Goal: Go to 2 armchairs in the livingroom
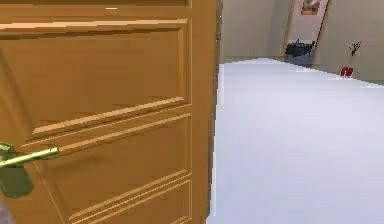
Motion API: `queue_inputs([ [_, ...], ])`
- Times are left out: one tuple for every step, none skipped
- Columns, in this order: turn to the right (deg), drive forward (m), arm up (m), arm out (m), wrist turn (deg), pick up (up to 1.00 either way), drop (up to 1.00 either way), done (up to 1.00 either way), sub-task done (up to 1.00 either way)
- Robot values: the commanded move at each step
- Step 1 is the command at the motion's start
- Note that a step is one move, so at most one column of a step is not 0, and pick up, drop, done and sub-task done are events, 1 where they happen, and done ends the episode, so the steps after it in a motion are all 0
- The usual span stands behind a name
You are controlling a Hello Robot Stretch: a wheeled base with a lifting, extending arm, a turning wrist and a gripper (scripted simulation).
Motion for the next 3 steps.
queue_inputs([
  [27.0, 0.00, 0.00, 0.00, 0.0, 0.00, 0.00, 0.00, 0.00],
  [0.0, 0.85, 0.00, 0.00, 0.0, 0.00, 0.00, 0.00, 0.00],
  [0.0, 1.00, 0.00, 0.00, 0.0, 0.00, 0.00, 0.00, 0.00],
])
